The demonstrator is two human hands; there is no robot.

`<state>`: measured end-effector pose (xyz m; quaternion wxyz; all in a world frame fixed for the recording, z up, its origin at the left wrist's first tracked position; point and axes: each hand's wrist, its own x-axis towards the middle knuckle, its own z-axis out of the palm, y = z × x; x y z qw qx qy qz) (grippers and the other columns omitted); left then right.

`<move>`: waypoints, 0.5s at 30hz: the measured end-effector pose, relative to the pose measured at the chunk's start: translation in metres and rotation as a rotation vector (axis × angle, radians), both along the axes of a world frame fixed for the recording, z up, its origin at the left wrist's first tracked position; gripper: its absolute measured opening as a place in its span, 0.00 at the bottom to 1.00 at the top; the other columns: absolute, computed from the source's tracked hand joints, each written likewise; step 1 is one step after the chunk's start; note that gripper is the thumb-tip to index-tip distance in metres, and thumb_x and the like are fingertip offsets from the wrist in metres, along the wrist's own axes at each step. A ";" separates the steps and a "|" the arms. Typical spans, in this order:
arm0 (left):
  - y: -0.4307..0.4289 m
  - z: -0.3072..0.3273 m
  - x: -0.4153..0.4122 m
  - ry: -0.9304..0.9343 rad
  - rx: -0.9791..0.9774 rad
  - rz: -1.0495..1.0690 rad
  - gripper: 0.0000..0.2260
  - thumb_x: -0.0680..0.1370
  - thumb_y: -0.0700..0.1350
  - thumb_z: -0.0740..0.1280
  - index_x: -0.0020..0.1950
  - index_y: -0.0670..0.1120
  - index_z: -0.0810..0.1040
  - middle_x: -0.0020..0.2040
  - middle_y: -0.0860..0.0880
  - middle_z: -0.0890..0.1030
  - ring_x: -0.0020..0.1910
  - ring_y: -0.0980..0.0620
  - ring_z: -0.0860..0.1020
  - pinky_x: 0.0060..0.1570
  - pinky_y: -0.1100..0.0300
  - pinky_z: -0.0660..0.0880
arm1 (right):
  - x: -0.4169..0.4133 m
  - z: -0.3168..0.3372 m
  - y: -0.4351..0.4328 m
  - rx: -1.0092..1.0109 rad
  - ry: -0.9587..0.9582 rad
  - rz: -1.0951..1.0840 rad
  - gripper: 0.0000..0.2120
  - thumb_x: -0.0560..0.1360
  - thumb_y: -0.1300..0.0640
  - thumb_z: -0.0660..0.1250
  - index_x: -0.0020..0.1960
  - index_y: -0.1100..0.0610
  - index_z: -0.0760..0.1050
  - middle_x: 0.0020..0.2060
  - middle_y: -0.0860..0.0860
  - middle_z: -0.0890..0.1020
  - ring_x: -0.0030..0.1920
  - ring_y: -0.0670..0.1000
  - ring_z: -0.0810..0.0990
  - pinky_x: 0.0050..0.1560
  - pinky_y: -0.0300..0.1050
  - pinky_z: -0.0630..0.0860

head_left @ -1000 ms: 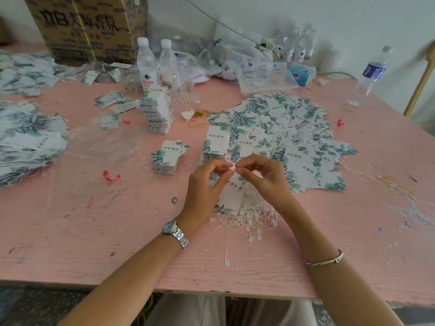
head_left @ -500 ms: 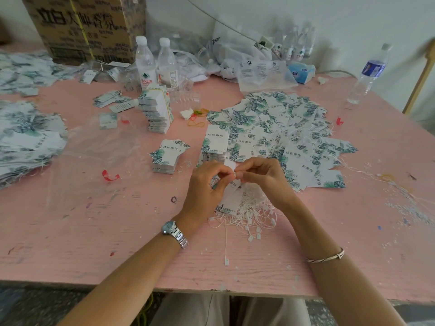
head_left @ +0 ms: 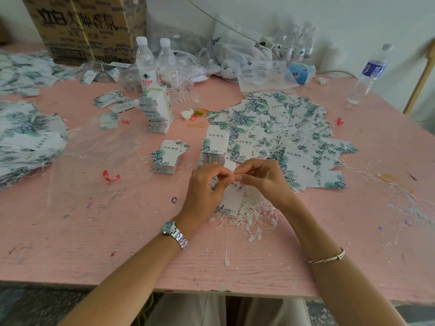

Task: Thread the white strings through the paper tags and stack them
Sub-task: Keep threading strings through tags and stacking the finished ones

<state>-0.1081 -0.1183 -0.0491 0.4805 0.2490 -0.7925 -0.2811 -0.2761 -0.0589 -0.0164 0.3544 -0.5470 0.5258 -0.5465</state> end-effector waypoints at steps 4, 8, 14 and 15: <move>-0.001 -0.001 0.000 -0.009 -0.003 -0.002 0.03 0.75 0.39 0.74 0.45 0.41 0.82 0.41 0.52 0.81 0.42 0.50 0.79 0.47 0.39 0.75 | 0.000 0.000 0.001 -0.008 0.006 -0.007 0.04 0.72 0.73 0.71 0.47 0.72 0.80 0.42 0.67 0.83 0.43 0.59 0.81 0.49 0.53 0.78; 0.000 0.000 0.000 -0.015 0.009 -0.008 0.03 0.76 0.39 0.74 0.45 0.40 0.82 0.40 0.50 0.81 0.42 0.49 0.79 0.47 0.39 0.75 | 0.001 0.000 0.001 -0.027 0.047 -0.010 0.04 0.72 0.72 0.72 0.46 0.72 0.80 0.42 0.68 0.82 0.43 0.61 0.81 0.51 0.61 0.77; 0.001 0.001 0.000 -0.025 0.015 -0.012 0.03 0.76 0.38 0.74 0.44 0.40 0.82 0.40 0.51 0.80 0.42 0.49 0.79 0.46 0.37 0.74 | 0.002 -0.001 0.002 -0.040 0.059 0.012 0.03 0.73 0.72 0.72 0.46 0.71 0.80 0.42 0.68 0.82 0.43 0.61 0.81 0.51 0.61 0.77; 0.001 0.001 0.000 -0.026 0.015 -0.013 0.03 0.76 0.38 0.74 0.44 0.40 0.82 0.40 0.50 0.80 0.42 0.49 0.79 0.46 0.37 0.74 | 0.002 -0.001 0.002 -0.044 0.058 0.016 0.03 0.73 0.72 0.72 0.46 0.71 0.80 0.42 0.68 0.82 0.43 0.61 0.81 0.51 0.60 0.77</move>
